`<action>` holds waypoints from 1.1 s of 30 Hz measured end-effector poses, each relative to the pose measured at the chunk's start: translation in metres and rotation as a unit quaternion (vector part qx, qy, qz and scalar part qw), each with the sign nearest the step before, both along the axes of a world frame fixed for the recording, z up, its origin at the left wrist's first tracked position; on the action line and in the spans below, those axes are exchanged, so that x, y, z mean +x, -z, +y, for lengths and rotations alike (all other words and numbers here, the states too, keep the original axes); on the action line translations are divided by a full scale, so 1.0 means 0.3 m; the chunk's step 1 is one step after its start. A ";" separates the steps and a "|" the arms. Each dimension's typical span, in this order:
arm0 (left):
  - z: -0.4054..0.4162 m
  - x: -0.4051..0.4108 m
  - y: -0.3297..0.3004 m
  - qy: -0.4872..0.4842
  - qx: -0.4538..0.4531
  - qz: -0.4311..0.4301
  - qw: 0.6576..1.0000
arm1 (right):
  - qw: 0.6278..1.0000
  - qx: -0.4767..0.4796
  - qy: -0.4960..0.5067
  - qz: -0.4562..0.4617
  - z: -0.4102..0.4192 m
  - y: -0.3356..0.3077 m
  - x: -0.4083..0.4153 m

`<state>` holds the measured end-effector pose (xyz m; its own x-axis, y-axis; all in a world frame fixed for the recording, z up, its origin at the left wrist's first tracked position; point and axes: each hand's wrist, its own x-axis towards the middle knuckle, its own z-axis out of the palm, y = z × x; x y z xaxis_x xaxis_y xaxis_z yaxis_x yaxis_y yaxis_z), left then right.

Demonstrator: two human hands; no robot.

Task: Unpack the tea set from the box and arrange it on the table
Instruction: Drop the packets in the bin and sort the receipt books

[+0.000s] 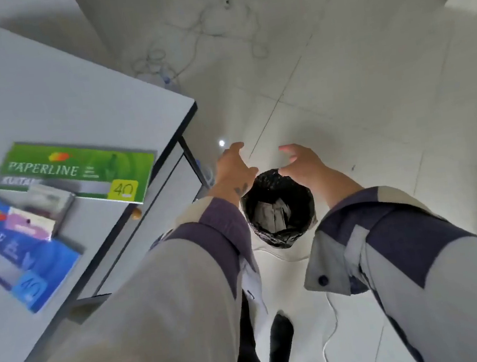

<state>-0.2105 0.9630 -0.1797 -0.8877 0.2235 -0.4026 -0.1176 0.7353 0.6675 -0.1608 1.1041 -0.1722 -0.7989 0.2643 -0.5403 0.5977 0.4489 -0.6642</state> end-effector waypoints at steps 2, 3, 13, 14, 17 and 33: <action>-0.068 0.001 -0.137 -0.018 0.000 0.029 0.999 | 0.999 0.000 -0.027 0.023 -0.051 -0.124 -0.034; -0.110 0.000 -0.205 -0.027 -0.001 0.046 0.999 | 0.998 -0.002 -0.043 0.037 -0.086 -0.180 -0.054; -0.699 0.036 -0.504 -0.264 -0.043 0.143 0.953 | 0.966 -0.014 -0.221 0.132 -0.619 -0.439 -0.181; -0.761 0.042 -0.495 -0.288 -0.054 0.137 0.946 | 0.963 -0.018 -0.238 0.129 -0.675 -0.443 -0.191; -0.924 0.060 -0.443 -0.332 -0.084 0.099 0.934 | 0.946 0.005 -0.302 0.119 -0.830 -0.428 -0.218; -1.294 -0.090 -0.258 -0.475 -0.155 -0.051 0.865 | 0.922 0.158 -0.354 0.017 -1.337 -0.224 -0.436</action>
